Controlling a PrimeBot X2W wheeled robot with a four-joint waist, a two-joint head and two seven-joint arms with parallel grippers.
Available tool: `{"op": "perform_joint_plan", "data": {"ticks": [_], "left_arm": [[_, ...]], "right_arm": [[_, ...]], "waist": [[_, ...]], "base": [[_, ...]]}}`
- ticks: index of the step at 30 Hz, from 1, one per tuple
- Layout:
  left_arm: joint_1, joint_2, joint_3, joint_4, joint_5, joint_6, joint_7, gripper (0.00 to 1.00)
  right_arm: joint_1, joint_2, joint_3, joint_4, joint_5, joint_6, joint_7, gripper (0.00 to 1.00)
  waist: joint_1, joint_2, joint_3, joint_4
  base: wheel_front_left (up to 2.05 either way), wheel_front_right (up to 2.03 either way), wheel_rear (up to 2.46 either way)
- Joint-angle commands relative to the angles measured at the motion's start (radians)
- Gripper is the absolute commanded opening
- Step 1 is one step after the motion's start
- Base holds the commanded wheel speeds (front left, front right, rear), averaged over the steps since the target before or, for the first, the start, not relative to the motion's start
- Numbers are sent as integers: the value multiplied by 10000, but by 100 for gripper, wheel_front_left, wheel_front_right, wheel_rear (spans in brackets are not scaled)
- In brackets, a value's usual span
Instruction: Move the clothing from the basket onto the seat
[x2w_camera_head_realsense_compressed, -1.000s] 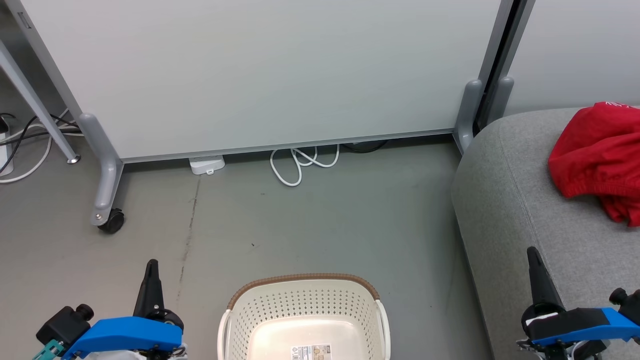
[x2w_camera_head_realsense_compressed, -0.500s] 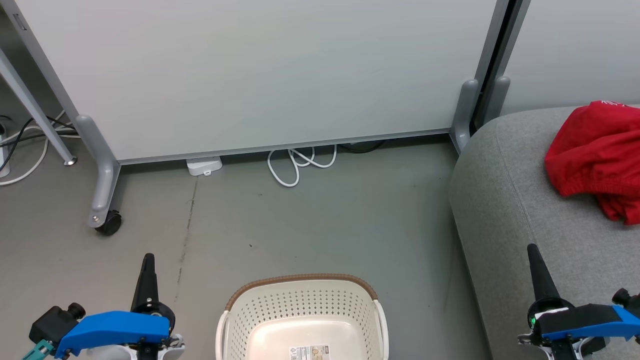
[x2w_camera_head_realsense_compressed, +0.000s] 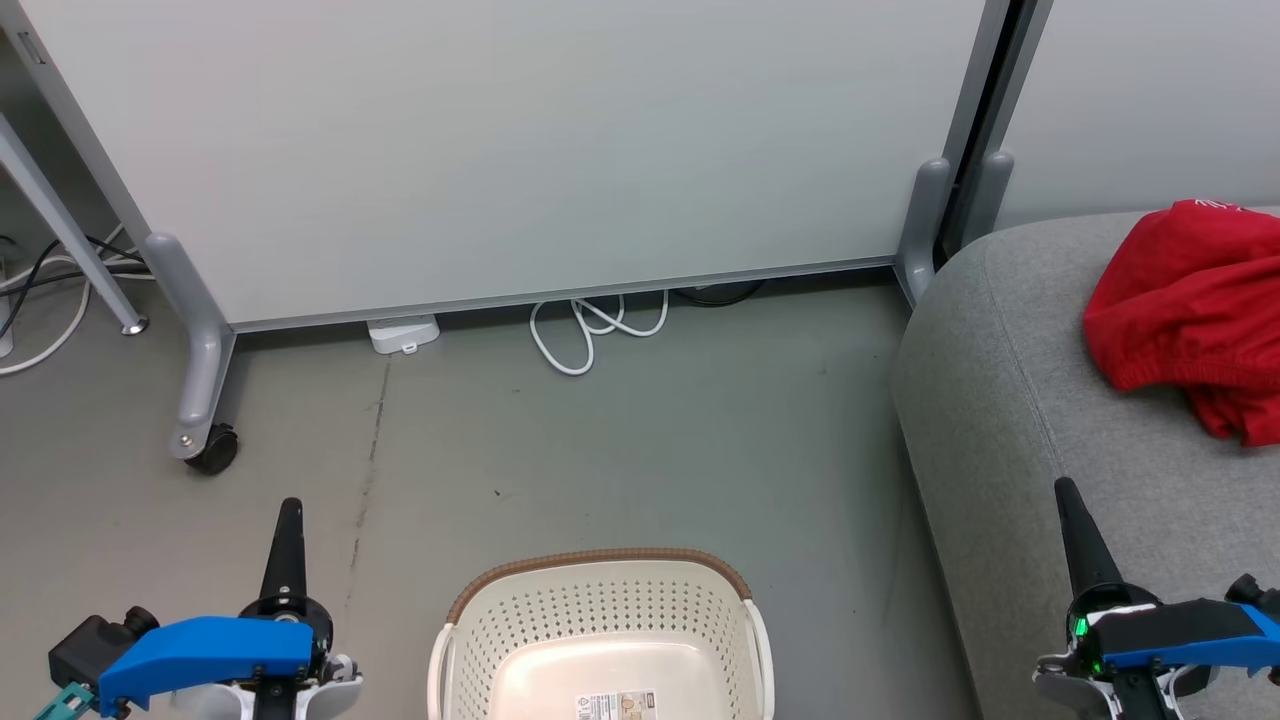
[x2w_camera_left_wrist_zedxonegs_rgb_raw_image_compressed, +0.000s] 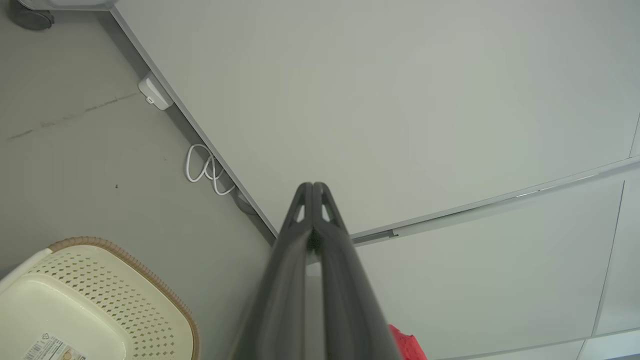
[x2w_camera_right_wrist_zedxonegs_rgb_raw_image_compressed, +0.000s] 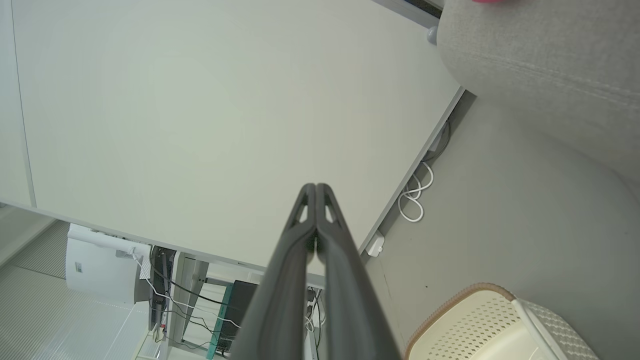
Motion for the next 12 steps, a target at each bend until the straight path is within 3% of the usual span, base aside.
{"op": "perform_joint_plan", "data": {"ticks": [1,12], "left_arm": [[-249,10,45,-120,-198,-56,49,0],[-281,11,154,-200,-1199,-72,299,0]], "right_arm": [[-184,-45,-23,-100,198,5,71,0],[-257,-48,-56,-107,1189,6,325,0]], "waist": [[0,0,-1,-4],[0,0,-8,-62]], "base": [[0,0,0],[0,0,0]]}}
